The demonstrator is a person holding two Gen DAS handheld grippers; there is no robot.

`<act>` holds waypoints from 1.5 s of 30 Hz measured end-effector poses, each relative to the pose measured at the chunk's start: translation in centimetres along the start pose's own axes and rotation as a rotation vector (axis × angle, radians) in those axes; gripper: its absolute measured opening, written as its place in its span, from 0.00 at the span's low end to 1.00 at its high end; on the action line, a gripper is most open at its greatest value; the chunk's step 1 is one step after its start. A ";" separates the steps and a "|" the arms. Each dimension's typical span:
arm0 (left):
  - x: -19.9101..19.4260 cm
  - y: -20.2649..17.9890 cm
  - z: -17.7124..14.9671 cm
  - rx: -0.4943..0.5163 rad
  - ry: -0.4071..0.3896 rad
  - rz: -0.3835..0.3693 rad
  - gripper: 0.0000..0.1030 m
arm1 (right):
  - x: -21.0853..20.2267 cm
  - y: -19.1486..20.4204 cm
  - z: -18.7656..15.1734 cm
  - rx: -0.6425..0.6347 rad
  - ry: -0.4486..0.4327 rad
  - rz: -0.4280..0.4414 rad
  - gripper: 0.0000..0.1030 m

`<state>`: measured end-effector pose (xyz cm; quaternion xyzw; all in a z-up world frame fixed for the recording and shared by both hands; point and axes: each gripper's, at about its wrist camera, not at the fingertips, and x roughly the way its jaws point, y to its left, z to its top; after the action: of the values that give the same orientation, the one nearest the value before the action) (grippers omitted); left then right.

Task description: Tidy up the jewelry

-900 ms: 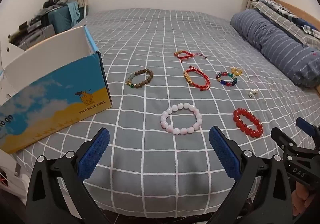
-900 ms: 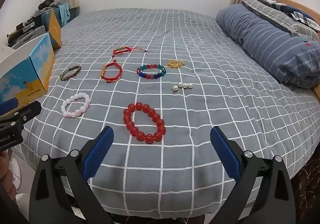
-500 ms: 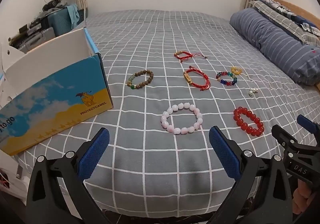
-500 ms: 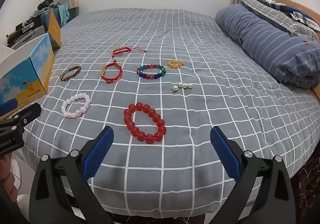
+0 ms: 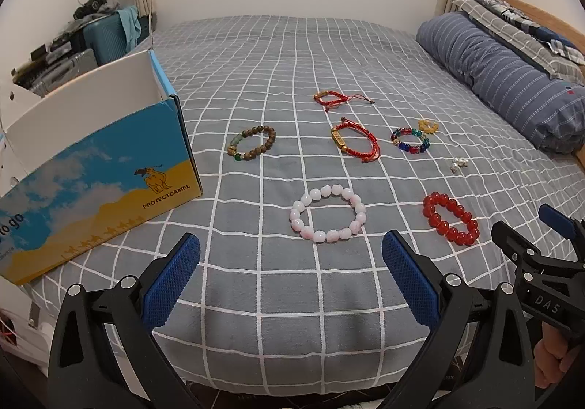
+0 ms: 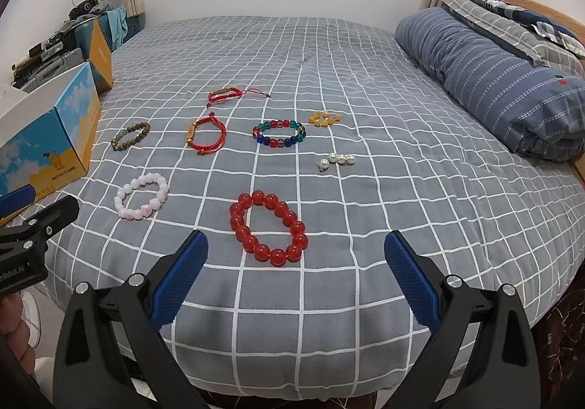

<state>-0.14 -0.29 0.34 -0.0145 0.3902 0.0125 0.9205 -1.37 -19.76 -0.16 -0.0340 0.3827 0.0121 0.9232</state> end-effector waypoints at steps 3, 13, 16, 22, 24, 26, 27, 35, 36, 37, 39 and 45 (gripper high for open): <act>0.2 -0.1 -0.3 0.001 -0.001 -0.002 0.94 | 0.1 0.1 0.0 0.000 0.002 -0.003 0.90; 0.3 -0.3 -0.5 0.001 -0.006 -0.012 0.94 | 0.2 0.1 0.0 -0.004 0.000 -0.004 0.90; 0.4 -0.3 -0.5 0.002 -0.003 -0.014 0.94 | 0.2 0.1 0.0 -0.003 0.002 -0.004 0.90; 0.3 -0.4 -0.6 0.002 -0.005 -0.015 0.94 | 0.2 0.1 0.0 -0.003 0.000 -0.003 0.90; 0.3 -0.4 -0.6 0.002 -0.004 -0.017 0.94 | 0.2 0.1 0.0 -0.004 0.000 -0.004 0.90; 0.3 -0.4 -0.6 0.002 -0.001 -0.018 0.94 | 0.2 0.2 0.0 -0.002 0.000 -0.005 0.90; 0.4 -0.4 -0.6 0.003 0.000 -0.018 0.94 | 0.2 0.2 0.0 -0.002 0.001 -0.005 0.90; 0.3 -0.5 -0.7 0.008 0.004 -0.019 0.94 | 0.2 0.2 0.0 -0.003 0.000 -0.005 0.90; 0.4 -0.5 -0.7 0.007 0.005 -0.020 0.94 | 0.2 0.2 0.0 -0.004 0.000 -0.005 0.90; 0.4 -0.5 -0.7 0.006 0.007 -0.020 0.94 | 0.2 0.2 0.0 -0.004 -0.001 -0.006 0.90; 0.4 -0.5 -0.6 0.005 0.010 -0.021 0.94 | 0.2 0.2 0.0 -0.002 0.000 -0.005 0.90; 0.4 -0.7 -0.9 0.006 0.012 -0.027 0.94 | 0.3 0.2 0.0 -0.002 0.002 -0.005 0.90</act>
<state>-0.53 -1.07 -0.57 -0.0171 0.3957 -0.0014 0.9182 -1.18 -19.60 -0.36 -0.0361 0.3834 0.0102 0.9228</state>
